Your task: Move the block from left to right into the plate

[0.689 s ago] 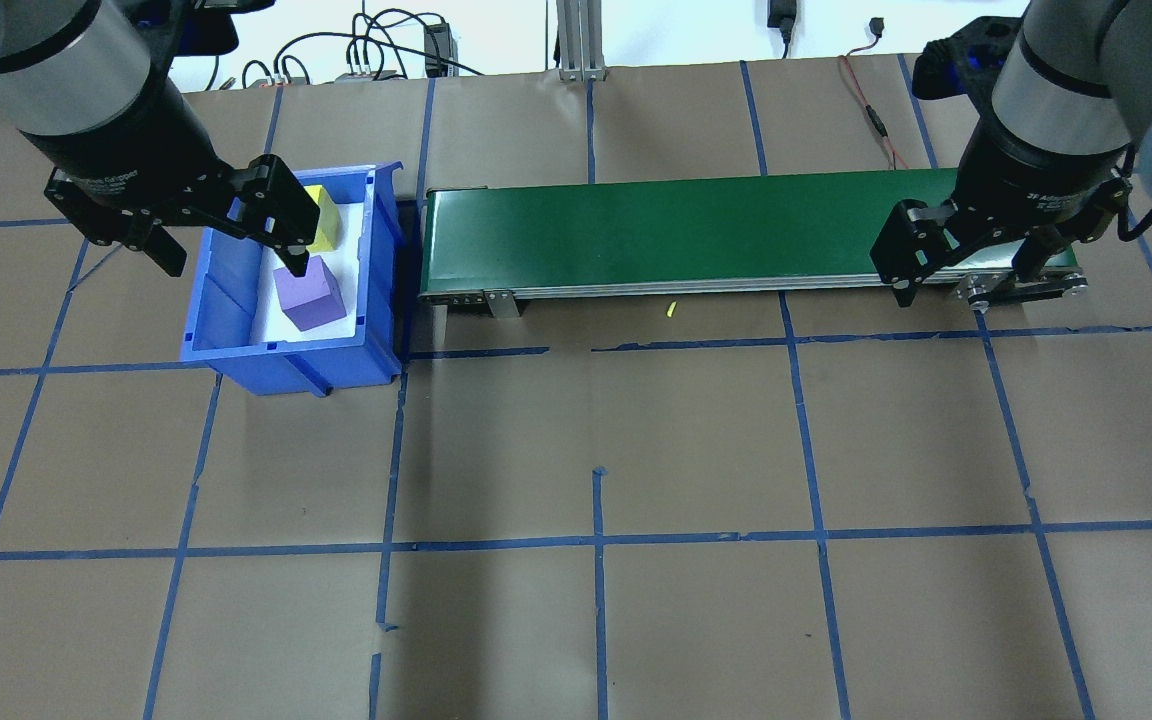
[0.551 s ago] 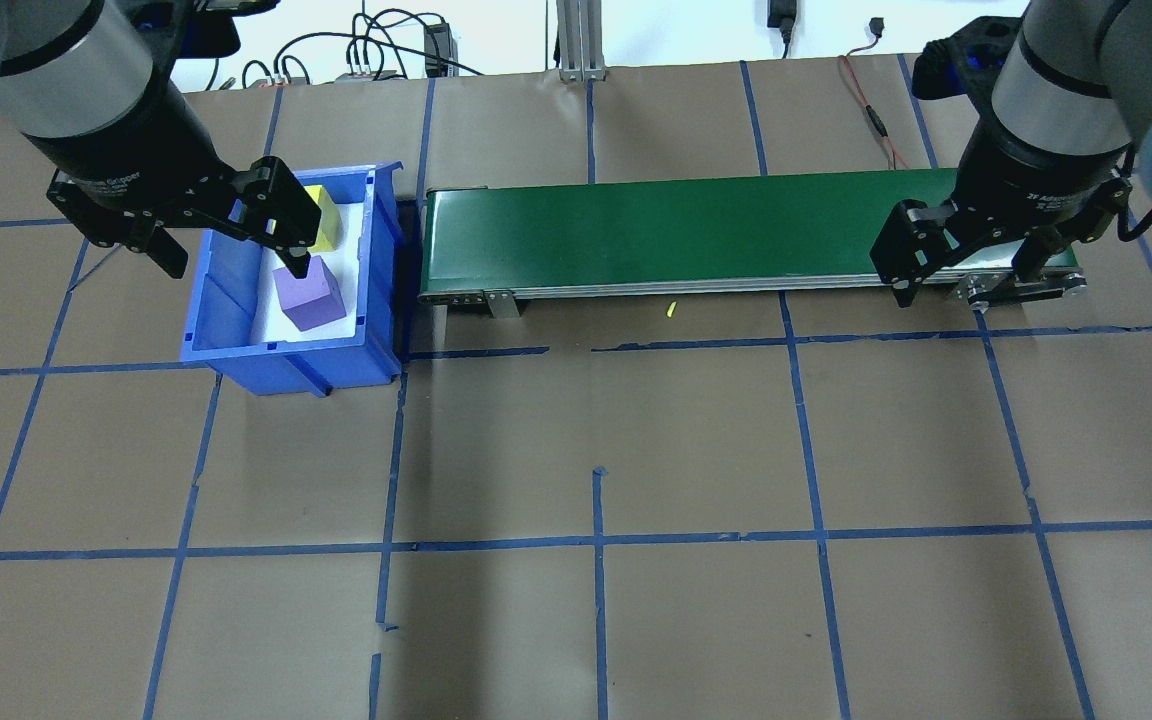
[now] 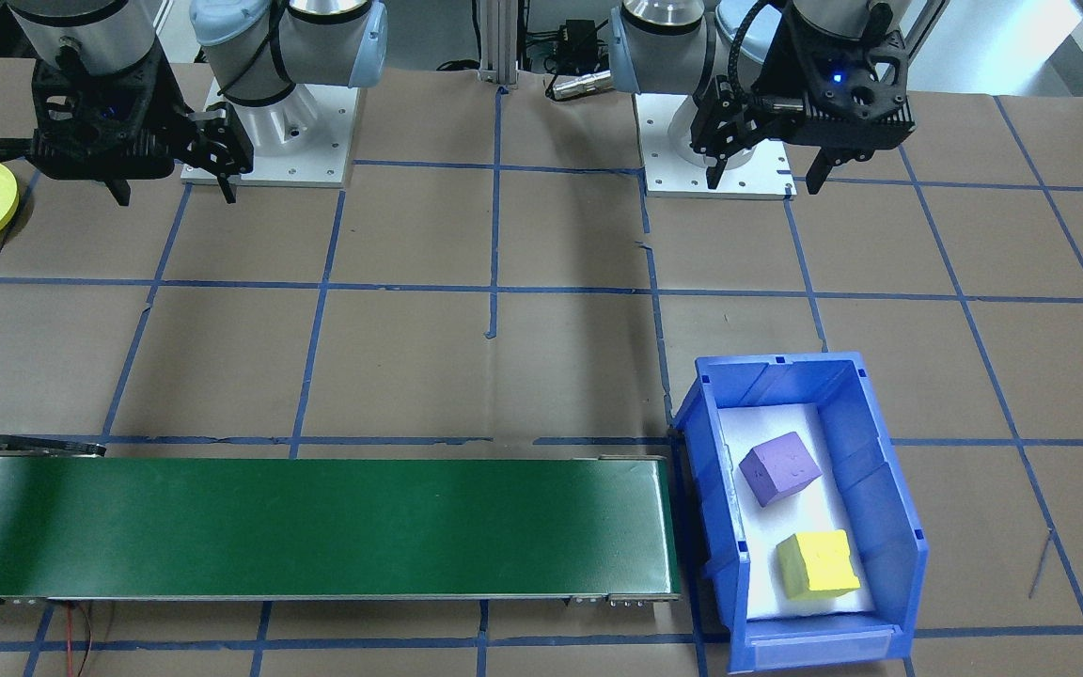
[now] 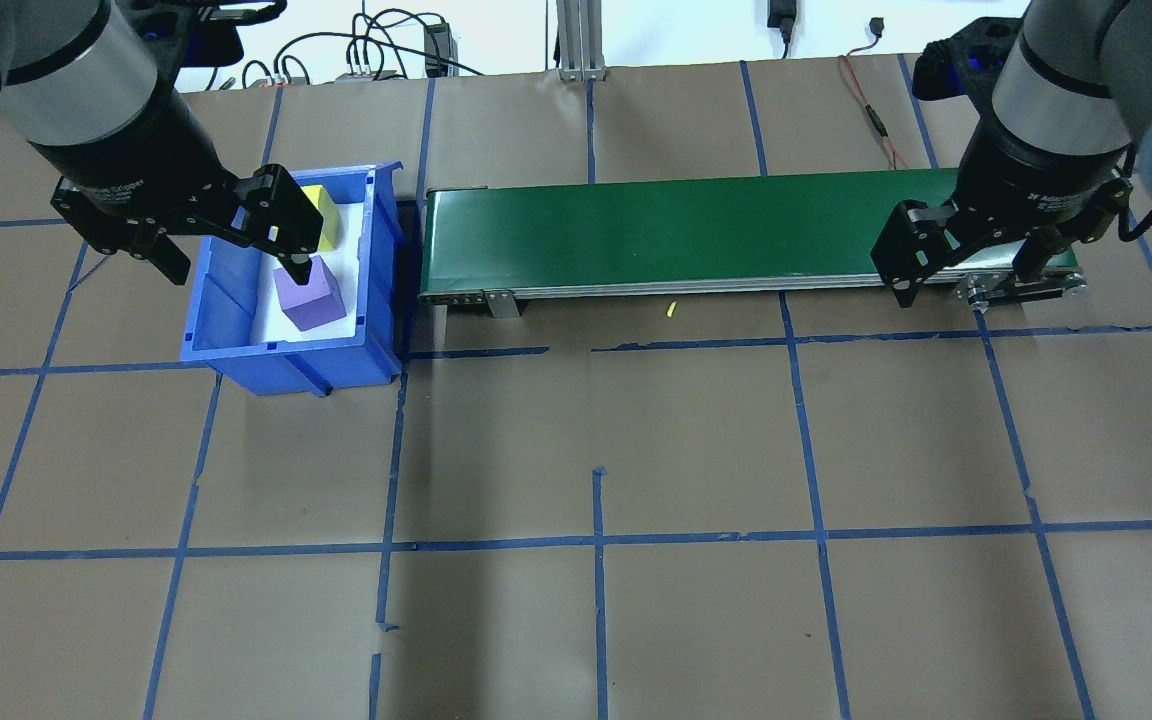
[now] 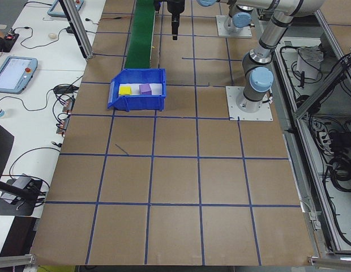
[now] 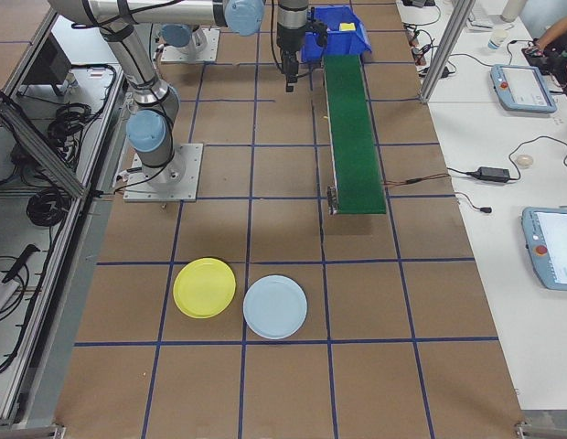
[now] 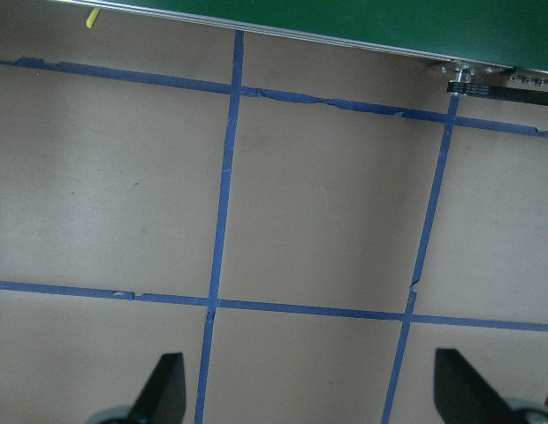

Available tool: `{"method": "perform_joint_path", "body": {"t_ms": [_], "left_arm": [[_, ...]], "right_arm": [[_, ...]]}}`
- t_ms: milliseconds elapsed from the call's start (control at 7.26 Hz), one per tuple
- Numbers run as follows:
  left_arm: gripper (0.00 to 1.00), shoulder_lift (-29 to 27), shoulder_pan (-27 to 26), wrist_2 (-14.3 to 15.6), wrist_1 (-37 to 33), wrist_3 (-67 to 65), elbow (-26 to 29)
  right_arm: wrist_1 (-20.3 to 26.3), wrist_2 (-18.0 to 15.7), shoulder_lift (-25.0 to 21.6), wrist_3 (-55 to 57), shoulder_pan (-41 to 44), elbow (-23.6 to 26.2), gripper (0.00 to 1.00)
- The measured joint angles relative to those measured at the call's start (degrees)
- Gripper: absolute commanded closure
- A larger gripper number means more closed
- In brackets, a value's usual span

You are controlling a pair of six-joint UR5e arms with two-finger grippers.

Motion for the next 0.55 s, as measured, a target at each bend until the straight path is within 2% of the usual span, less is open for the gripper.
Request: {"method": "perform_joint_path", "body": {"t_ms": [138,275,551], "left_arm": [[0.0,-0.47,0.32,0.09,0.2,0.34,-0.36],[0.0,-3.18,1.32,0.06,2.7,0.56,-0.86],[0.0,-13.2,4.51,-2.29,14.35,0.81,-1.11]], "right_arm": [[0.0,0.0,0.0,-0.02,-0.03,0.03,0.0],[0.0,0.0,0.01,-0.06,-0.06,0.05,0.0],[0.01,-0.04,0.02,-0.09,-0.09,0.09,0.0]]}}
